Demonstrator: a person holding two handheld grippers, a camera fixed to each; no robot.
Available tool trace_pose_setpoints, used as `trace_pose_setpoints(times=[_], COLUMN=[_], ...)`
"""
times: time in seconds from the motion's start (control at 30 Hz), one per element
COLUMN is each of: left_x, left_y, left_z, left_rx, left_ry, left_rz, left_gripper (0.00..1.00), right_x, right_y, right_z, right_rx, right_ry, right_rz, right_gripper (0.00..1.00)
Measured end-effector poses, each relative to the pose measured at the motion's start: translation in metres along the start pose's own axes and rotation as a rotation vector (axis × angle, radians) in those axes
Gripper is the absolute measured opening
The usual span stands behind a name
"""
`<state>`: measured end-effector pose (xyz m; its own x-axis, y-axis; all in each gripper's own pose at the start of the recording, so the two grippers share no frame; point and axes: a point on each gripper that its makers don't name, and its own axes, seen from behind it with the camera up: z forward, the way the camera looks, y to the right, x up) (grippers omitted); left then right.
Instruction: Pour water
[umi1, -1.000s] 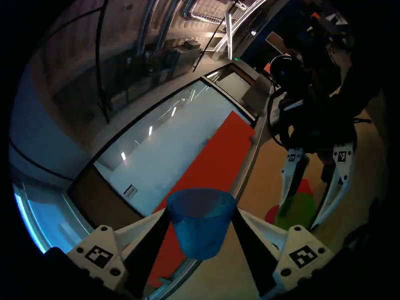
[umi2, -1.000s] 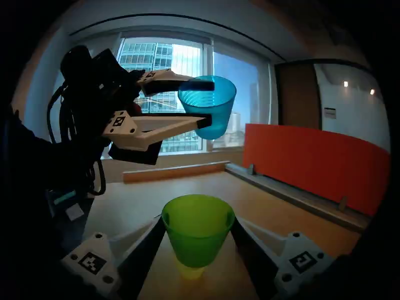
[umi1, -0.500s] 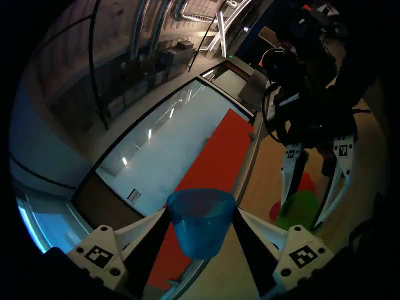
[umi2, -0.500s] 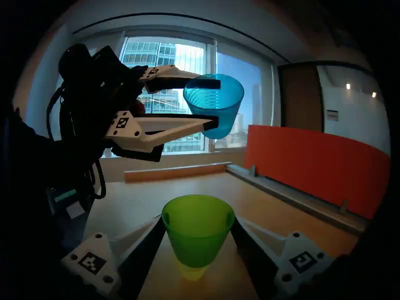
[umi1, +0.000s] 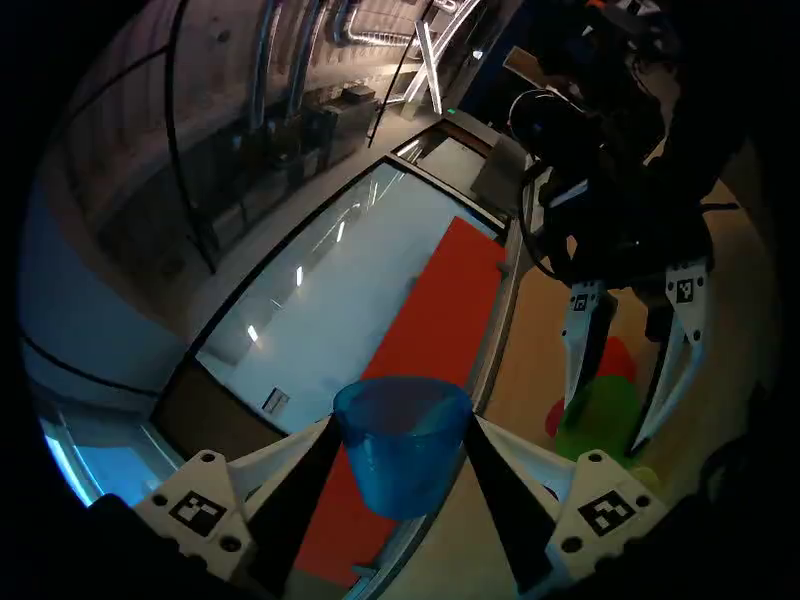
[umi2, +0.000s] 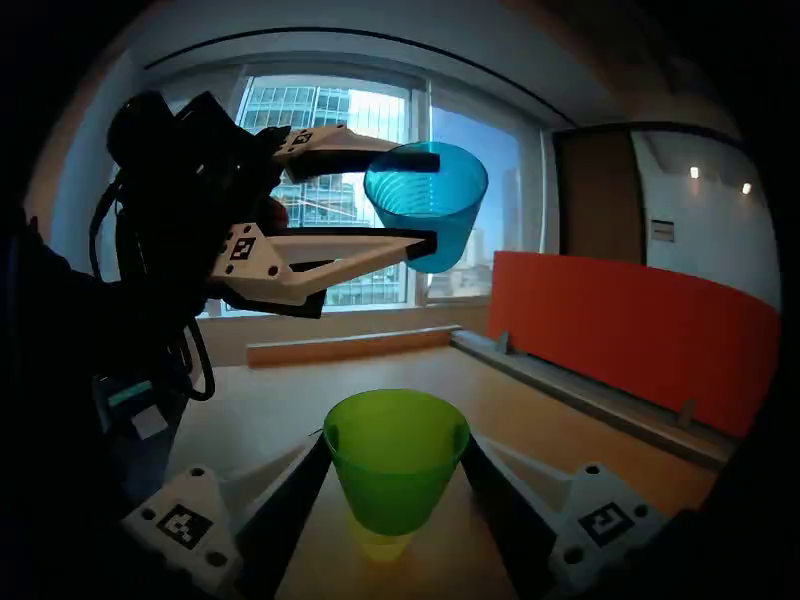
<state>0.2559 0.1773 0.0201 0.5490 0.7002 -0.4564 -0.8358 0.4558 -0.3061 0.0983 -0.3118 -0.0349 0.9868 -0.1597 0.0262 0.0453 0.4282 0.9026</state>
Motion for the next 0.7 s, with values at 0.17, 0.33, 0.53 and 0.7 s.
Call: trace_pose_setpoints(times=[0.17,0.33,0.53,0.7], left_x=[0.002,0.0034,0.0073,0.0093], left_y=[-0.0011,0.0004,0.0006,-0.0012], left_z=[0.0,0.0003,-0.0003,-0.0012], left_rx=[0.001,0.0,0.002,0.007], left_ry=[0.003,0.002,0.007,0.008], left_rz=[0.022,0.043,0.06,0.077], left_gripper=[0.86,0.86,0.86,0.86], right_x=[0.0,0.0005,0.0013,0.0022], right_y=[0.0018,0.0017,0.0025,0.0036], right_z=[-0.0006,-0.0011,-0.0014,-0.0022], right_rx=[-0.003,-0.004,-0.007,-0.009], right_ry=[0.002,0.004,0.005,0.008], right_rz=[0.001,0.002,0.0,0.0], right_gripper=[0.91,0.91,0.91,0.91])
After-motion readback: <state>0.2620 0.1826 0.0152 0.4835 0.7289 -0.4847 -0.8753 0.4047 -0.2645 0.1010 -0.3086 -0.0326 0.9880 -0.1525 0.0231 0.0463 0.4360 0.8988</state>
